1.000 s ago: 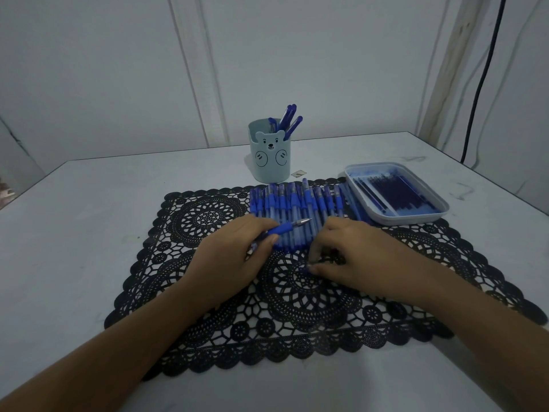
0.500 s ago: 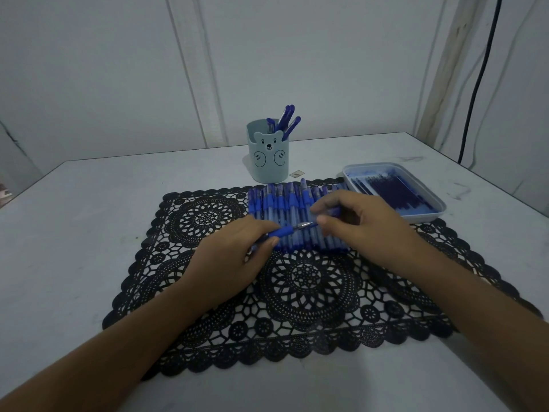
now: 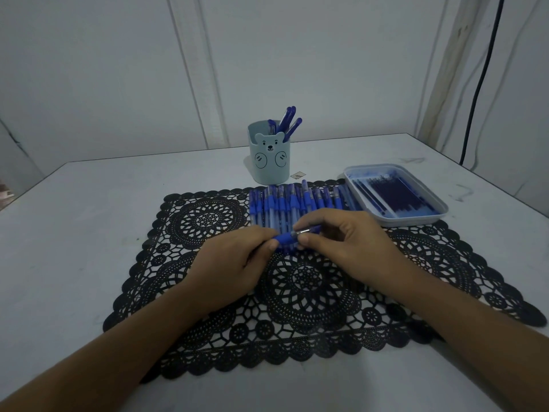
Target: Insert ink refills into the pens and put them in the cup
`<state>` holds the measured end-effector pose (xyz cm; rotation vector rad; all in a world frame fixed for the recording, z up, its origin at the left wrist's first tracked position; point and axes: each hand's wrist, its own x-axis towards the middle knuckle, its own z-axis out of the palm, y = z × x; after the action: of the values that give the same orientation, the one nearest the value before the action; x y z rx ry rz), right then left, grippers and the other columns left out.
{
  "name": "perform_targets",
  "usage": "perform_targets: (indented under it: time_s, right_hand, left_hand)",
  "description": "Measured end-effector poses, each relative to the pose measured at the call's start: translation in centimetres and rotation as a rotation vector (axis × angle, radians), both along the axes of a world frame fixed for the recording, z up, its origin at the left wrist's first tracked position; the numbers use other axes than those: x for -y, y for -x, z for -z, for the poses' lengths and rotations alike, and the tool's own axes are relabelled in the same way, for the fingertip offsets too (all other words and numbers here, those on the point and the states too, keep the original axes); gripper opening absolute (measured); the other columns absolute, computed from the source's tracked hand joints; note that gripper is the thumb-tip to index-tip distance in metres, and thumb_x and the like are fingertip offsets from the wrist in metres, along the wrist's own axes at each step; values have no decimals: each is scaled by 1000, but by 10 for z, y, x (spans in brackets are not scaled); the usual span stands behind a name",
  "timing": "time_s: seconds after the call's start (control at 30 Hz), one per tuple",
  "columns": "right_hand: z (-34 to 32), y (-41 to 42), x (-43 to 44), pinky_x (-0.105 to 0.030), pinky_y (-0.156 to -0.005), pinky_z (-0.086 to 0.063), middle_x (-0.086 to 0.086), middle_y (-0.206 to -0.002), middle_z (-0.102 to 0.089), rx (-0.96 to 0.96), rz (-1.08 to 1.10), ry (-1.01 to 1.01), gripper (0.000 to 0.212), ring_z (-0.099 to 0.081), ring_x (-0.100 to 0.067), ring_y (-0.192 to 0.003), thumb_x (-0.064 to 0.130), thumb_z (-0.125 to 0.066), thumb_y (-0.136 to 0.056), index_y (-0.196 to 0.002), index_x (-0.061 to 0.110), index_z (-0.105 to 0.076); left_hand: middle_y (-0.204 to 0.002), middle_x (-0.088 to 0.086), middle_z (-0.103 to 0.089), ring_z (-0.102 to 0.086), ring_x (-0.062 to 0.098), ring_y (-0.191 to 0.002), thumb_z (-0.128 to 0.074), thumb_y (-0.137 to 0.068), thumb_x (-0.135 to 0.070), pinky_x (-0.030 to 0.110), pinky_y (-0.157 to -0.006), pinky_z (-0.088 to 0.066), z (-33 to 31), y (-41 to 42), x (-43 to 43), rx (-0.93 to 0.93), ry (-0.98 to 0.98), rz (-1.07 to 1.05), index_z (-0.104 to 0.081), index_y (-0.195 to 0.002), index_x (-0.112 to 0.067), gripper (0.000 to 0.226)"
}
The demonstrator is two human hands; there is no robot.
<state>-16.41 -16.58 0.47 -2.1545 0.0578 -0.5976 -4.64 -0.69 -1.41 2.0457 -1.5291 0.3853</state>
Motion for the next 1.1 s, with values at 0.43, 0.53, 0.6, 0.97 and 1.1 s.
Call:
perform_targets:
  time_s: [0.43, 0.53, 0.6, 0.97, 1.1]
  right_hand:
    - [10, -12, 27, -9, -101, -15, 2, -136, -45, -88, 178, 526, 53, -34, -4, -125, 47, -42, -92, -136, 18, -40]
    - [18, -16, 30, -9, -102, -6, 1, -149, -27, -240, 169, 608, 53, -20, -11, -136, 40, -34, -96, -143, 18, -25]
    - [20, -18, 28, -16, -107, -11, 3, -151, -21, -295, 164, 601, 53, -17, -10, -138, 42, -30, -97, -145, 20, -22]
    - [21, -16, 30, -16, -108, -10, 5, -152, -18, -306, 164, 603, 52, -14, -8, -139, 42, -27, -98, -145, 22, -21]
    - [21, -15, 30, -18, -109, -11, 4, -152, -19, -308, 161, 597, 52, -14, -9, -139, 42, -27, -98, -145, 21, -22]
  left_hand:
    - [-82, -5, -50, -42, 6, -73, -53, -87, -30, 16, -69, -38, -30, -19, 8, 95, 226, -167, -66, -105, -9, 30]
    - [-81, -11, -55, -50, 0, -72, -59, -88, -25, 3, -67, -35, -69, -26, 17, -95, 357, -275, -66, -105, -16, 20]
    - [-83, -9, -60, -53, 1, -73, -58, -88, -26, 2, -64, -35, -98, -39, 29, -174, 426, -330, -65, -104, -19, 19]
    - [-95, 4, -64, -52, 14, -77, -55, -88, -23, 21, -67, -35, -134, -116, 116, -298, 293, -502, -65, -102, -10, 21]
    - [-117, 6, -60, -55, 16, -82, -53, -88, -26, 25, -72, -40, -113, -119, 118, -334, 102, -468, -58, -115, -14, 30]
